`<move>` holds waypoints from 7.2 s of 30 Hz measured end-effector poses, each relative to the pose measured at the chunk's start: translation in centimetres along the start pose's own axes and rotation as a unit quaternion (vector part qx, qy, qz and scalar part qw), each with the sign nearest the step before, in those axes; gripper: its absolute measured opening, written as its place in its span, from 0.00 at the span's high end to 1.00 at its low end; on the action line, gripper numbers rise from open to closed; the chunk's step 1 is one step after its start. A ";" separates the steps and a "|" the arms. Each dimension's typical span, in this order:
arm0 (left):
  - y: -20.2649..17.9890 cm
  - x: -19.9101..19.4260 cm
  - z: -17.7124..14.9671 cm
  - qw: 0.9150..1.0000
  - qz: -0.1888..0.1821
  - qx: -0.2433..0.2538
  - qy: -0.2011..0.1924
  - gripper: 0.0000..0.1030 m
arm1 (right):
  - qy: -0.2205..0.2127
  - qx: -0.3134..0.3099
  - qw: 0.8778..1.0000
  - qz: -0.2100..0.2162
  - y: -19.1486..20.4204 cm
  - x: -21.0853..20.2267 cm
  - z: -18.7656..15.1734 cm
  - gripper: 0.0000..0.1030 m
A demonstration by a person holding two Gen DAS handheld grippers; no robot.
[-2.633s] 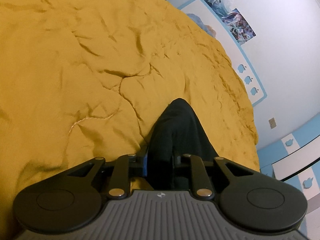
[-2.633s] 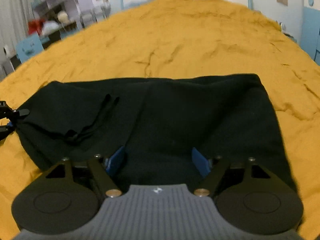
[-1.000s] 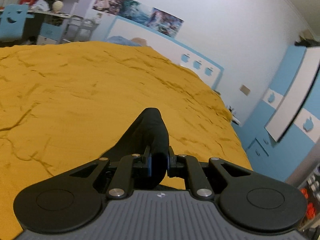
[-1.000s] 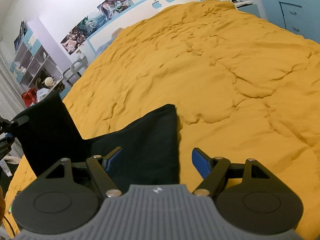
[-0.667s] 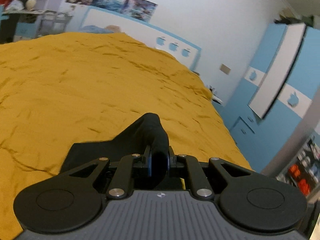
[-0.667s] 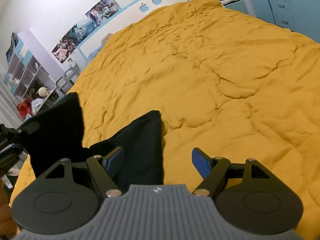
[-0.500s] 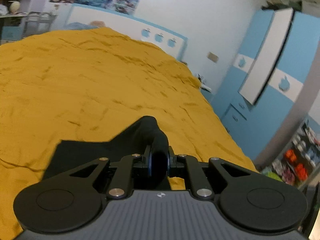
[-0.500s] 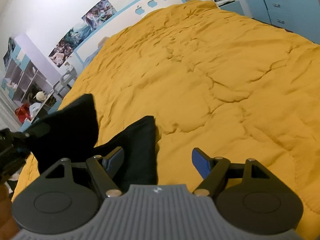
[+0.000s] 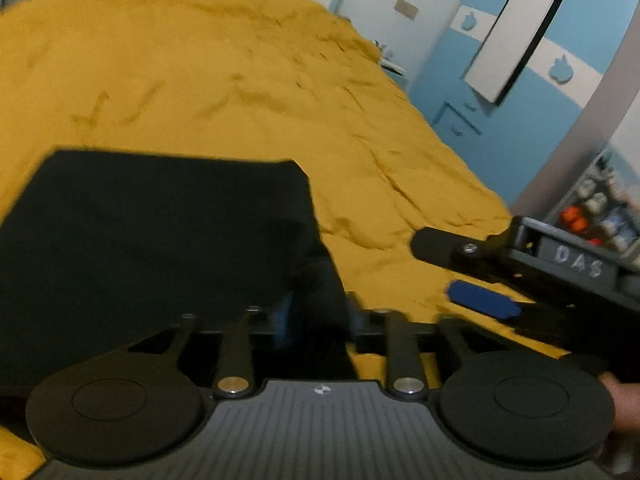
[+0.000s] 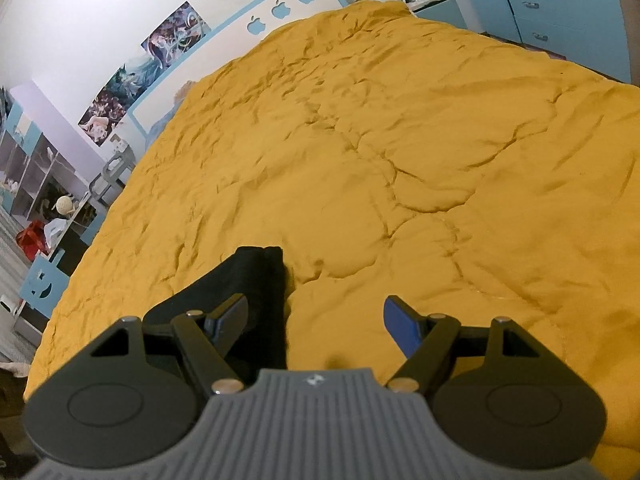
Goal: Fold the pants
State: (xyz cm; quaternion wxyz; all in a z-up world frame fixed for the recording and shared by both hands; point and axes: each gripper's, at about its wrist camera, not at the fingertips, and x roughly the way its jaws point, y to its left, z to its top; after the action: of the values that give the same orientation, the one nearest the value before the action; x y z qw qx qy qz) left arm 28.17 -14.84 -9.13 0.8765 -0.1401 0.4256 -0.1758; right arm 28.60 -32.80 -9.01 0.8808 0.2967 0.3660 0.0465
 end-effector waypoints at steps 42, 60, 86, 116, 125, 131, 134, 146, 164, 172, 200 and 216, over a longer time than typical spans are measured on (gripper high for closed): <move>13.7 -9.5 -0.2 0.979 0.124 -0.158 -0.028 0.34 | 0.050 0.011 0.990 0.134 2.8 1.0 -1.9 0.95; 12.9 -9.0 -2.1 0.986 0.127 -0.112 -0.007 0.26 | 0.011 -0.143 0.989 0.046 6.6 0.5 -2.5 0.63; 14.4 -12.3 0.5 0.993 0.116 -0.032 0.007 0.28 | 0.032 -0.122 0.990 0.065 6.9 4.8 1.1 0.47; 15.0 -13.1 3.3 0.994 0.110 0.003 0.001 0.27 | 0.049 -0.087 0.993 0.057 4.8 5.7 3.6 0.36; 19.1 -9.0 6.2 0.996 0.022 -0.055 0.064 0.26 | 0.150 -0.018 0.981 0.121 1.6 7.2 1.5 0.35; 20.6 -6.3 5.6 0.993 -0.037 -0.076 0.081 0.26 | 0.167 -0.006 0.975 0.147 1.3 9.3 1.1 0.35; 21.0 -4.8 5.2 0.991 -0.064 -0.072 0.096 0.26 | 0.181 0.001 0.970 0.161 1.0 10.1 1.1 0.36; 21.4 -0.7 4.8 0.983 -0.137 -0.062 0.104 0.13 | 0.227 0.000 0.951 0.208 2.5 14.2 -0.5 0.37; 20.4 -1.7 5.4 0.986 -0.127 -0.046 0.092 0.60 | 0.234 0.017 0.935 0.267 3.7 16.2 -1.2 0.76; 17.3 -5.3 6.5 0.992 -0.105 -0.012 0.065 0.73 | 0.219 0.017 0.933 0.285 4.3 14.2 -0.4 0.81; 1.5 -19.7 -2.0 0.978 -0.189 0.080 0.038 0.73 | 0.093 -0.007 0.962 0.258 2.7 -19.2 -5.6 0.81; -4.7 -16.8 -2.2 0.971 -0.207 0.102 0.057 0.73 | 0.073 0.002 0.971 0.227 -3.7 -25.9 -4.3 0.81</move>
State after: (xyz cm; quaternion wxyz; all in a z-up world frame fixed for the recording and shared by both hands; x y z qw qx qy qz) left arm 15.83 -12.16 3.09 0.8048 -0.1246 0.4166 -0.4040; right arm 6.34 -41.48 2.49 0.8174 0.3693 0.3528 0.2662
